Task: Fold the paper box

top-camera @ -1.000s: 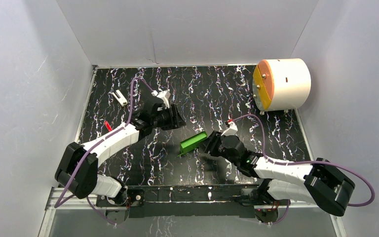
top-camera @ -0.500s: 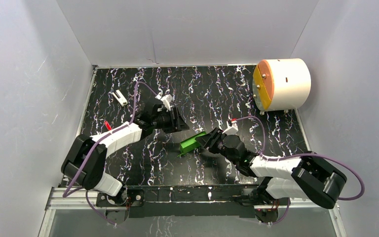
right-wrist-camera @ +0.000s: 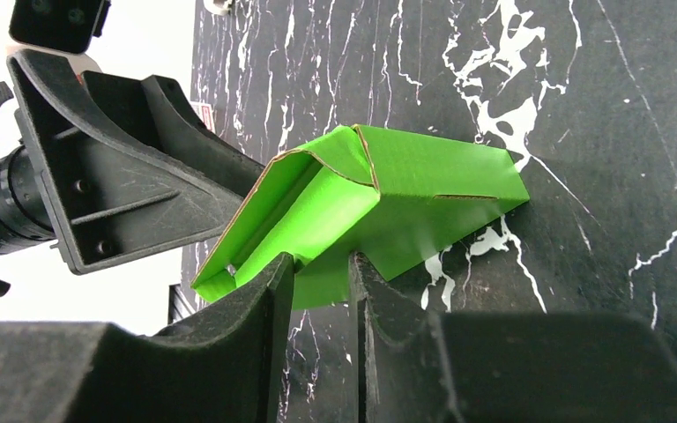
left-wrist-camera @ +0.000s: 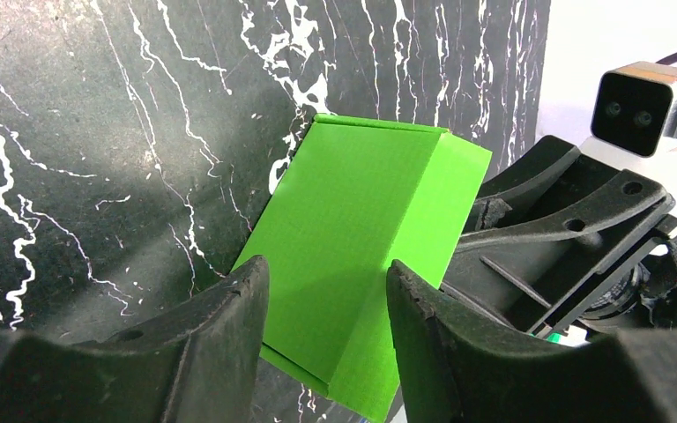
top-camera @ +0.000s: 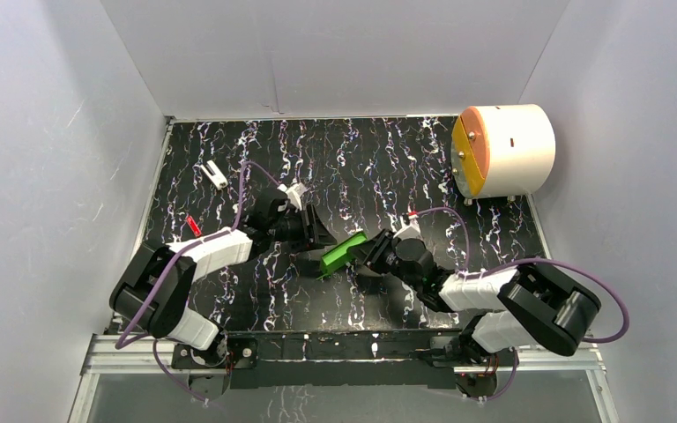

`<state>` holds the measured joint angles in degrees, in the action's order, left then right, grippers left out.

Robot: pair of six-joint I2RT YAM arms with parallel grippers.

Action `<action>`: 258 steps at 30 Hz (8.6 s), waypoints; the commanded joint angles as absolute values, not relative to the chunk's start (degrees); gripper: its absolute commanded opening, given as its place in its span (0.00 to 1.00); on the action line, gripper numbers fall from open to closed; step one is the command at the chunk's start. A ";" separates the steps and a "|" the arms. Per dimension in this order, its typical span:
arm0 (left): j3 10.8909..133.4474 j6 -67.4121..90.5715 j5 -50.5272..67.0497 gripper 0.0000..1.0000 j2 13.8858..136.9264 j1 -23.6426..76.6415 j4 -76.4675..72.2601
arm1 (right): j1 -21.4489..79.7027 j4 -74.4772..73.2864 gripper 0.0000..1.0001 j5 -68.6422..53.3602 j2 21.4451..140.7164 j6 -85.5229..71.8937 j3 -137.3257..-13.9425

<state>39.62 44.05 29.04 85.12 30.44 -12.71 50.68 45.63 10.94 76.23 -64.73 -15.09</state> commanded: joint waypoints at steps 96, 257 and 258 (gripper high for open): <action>22.32 61.31 39.89 0.40 82.95 21.78 -38.29 | 49.35 47.36 0.24 -5.14 94.39 -57.04 -30.50; 29.62 52.90 18.79 0.39 81.94 26.98 -14.47 | 45.96 50.20 0.19 -15.89 92.30 -54.39 -26.03; 29.31 52.77 18.77 0.39 82.10 27.03 -14.50 | 45.48 48.72 0.21 -15.93 90.94 -53.74 -26.97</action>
<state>31.29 55.05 21.39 81.01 27.11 -19.70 47.03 60.34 -17.08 94.50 -59.11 -23.81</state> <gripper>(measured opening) 0.431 0.185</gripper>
